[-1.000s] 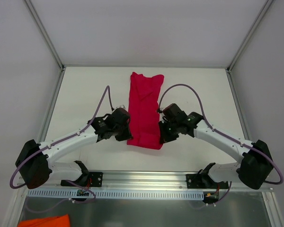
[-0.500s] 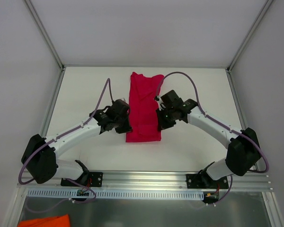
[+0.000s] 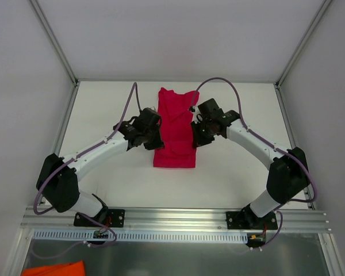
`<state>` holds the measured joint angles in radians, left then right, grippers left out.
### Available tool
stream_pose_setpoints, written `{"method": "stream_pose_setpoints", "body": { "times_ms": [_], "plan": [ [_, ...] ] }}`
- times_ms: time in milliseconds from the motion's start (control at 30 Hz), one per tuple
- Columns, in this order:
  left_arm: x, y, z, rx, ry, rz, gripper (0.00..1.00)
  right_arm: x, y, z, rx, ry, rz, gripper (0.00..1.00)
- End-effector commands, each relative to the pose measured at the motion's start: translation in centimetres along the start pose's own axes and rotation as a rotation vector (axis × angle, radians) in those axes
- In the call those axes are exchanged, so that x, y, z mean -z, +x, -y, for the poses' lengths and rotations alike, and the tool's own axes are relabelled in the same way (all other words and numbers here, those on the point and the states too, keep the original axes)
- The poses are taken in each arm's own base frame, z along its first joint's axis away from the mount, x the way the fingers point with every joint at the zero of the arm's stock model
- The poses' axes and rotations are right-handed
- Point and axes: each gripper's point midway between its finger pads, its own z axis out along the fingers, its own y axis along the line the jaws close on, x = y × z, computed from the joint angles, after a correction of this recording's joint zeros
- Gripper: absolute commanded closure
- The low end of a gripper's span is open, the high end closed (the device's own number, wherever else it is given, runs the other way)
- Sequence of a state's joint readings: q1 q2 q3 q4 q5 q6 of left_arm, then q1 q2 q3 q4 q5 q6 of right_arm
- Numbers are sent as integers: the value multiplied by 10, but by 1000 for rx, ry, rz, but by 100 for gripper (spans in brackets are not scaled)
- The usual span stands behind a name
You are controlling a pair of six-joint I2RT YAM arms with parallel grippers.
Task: Fold and stack the t-shirts
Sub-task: Grab the bottom of the folded rectangular tshirt with both arms, then fold the folded rectangular tshirt in 1/3 of the way
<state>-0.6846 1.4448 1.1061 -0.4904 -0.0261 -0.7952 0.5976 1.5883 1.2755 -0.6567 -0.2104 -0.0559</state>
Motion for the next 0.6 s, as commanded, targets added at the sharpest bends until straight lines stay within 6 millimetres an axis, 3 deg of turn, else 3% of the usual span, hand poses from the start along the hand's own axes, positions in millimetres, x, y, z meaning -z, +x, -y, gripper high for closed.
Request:
{"method": "stream_pose_setpoints", "body": {
  "times_ms": [0,367,567],
  "plan": [
    [-7,-17,5,-30,8,14,100,7,-17,-2,29,-20,31,99],
    [-29,-14,-6,-21,-31,-25,100,1,-45,3,-27,-53,34,99],
    [-45,-25,-7,-4,-22,-35,100,-26,-54,6,-62,-67,-45,99]
  ]
}}
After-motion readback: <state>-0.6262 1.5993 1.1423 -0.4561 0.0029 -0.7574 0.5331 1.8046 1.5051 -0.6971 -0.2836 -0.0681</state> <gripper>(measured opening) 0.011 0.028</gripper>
